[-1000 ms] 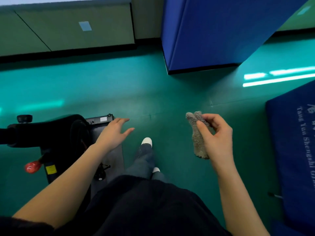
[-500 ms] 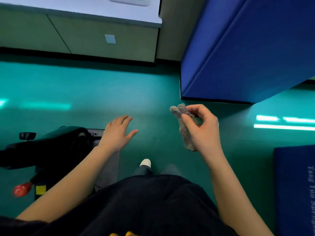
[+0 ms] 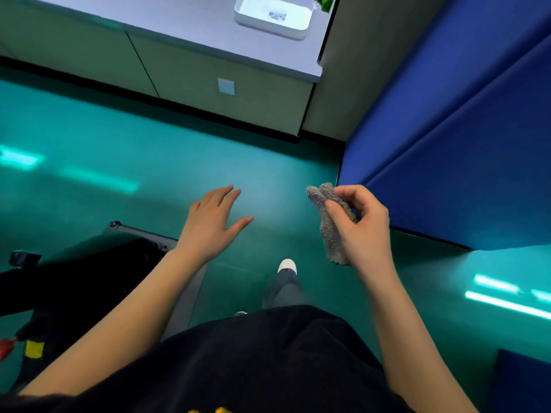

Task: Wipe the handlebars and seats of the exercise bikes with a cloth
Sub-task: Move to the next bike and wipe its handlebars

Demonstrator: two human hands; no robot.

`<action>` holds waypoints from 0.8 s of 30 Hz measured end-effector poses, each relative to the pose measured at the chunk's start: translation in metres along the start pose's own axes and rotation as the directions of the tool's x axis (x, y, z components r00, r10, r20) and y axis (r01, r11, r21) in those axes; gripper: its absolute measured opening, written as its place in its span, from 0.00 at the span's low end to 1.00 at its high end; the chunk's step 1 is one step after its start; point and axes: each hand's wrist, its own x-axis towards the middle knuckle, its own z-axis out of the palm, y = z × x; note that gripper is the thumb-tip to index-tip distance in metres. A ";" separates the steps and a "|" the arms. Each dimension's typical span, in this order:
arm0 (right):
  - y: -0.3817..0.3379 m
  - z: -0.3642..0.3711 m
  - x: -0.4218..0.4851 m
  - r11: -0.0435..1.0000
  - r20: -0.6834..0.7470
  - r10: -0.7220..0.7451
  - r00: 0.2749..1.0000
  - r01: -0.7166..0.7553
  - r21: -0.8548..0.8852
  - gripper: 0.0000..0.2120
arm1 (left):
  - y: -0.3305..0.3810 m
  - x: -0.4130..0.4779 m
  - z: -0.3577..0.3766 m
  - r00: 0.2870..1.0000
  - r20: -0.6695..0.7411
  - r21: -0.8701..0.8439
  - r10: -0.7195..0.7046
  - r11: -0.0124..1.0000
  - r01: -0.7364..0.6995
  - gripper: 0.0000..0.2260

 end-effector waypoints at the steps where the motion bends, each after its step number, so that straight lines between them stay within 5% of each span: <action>1: 0.002 -0.006 0.017 1.000 0.007 -0.003 1.000 0.003 -0.006 0.07 | 0.010 0.014 -0.001 1.000 -0.003 -0.006 0.003 1.000 -0.003 0.29; 11: 0.012 -0.035 0.170 1.000 0.072 0.004 0.997 -0.002 -0.017 0.11 | 0.036 0.115 -0.023 0.989 -0.059 -0.036 -0.135 0.991 0.133 0.29; 24: -0.057 0.101 0.312 0.995 0.259 -0.081 0.962 0.061 0.082 0.10 | -0.061 0.249 -0.074 0.971 -0.069 0.041 -0.229 0.972 0.232 0.26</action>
